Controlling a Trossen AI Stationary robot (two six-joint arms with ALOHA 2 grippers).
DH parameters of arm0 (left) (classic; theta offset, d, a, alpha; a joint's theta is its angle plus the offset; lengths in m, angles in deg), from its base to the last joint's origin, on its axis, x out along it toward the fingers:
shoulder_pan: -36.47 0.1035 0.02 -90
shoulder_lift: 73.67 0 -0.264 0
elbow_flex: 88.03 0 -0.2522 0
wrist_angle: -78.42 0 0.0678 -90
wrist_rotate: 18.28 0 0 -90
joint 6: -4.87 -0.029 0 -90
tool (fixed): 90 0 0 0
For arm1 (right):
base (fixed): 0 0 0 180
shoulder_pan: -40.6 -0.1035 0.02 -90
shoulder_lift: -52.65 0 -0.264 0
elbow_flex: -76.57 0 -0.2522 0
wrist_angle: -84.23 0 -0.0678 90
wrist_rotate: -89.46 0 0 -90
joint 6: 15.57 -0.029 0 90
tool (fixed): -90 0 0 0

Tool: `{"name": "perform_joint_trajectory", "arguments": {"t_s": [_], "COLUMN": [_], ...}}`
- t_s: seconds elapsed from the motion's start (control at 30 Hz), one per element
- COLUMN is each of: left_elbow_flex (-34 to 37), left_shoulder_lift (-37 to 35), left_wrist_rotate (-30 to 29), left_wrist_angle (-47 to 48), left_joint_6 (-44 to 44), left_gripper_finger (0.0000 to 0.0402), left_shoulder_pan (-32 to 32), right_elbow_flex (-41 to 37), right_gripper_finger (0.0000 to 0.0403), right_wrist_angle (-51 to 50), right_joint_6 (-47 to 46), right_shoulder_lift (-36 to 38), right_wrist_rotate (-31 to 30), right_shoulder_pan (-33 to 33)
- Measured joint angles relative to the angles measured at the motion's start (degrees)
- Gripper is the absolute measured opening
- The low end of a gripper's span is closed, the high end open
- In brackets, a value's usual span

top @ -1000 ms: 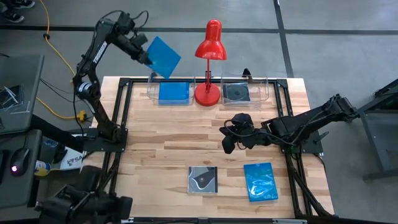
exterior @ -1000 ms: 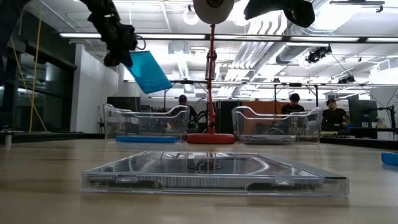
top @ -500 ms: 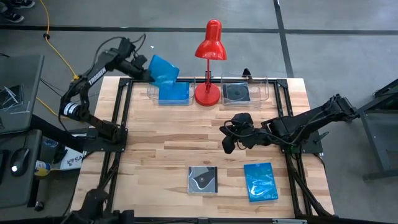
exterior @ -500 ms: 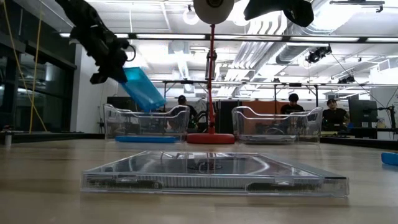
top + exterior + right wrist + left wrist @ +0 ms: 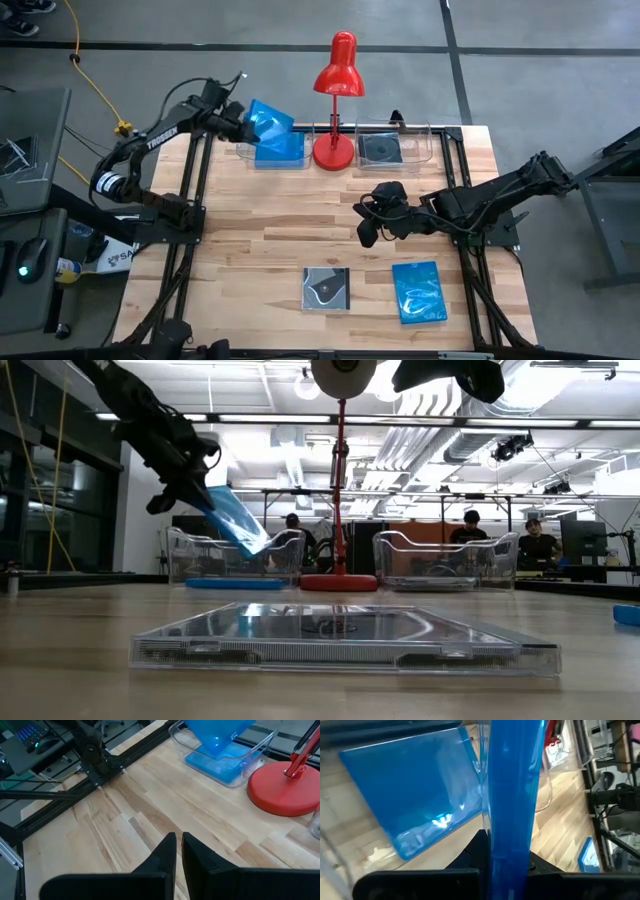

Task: Pick & place jewel cases by type
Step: Put the left blue cd case into the left transparent bin

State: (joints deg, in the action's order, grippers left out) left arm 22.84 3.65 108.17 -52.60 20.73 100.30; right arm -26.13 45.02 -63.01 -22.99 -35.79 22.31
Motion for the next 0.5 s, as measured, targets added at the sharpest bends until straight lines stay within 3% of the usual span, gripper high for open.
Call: {"name": "perform_joint_trajectory", "arguments": {"t_s": [0.5], "left_elbow_flex": [4.03], "left_shoulder_lift": [0.01], "left_wrist_rotate": [-3.73], "left_wrist_angle": [-4.39], "left_joint_6": [7.44], "left_gripper_finger": [0.0017], "left_shoulder_pan": [-0.97], "right_elbow_flex": [-0.01], "right_gripper_finger": [0.0012], "right_wrist_angle": [0.0], "right_joint_6": [-0.4], "right_shoulder_lift": [0.0], "right_wrist_rotate": [0.25], "right_shoulder_pan": [0.01]}}
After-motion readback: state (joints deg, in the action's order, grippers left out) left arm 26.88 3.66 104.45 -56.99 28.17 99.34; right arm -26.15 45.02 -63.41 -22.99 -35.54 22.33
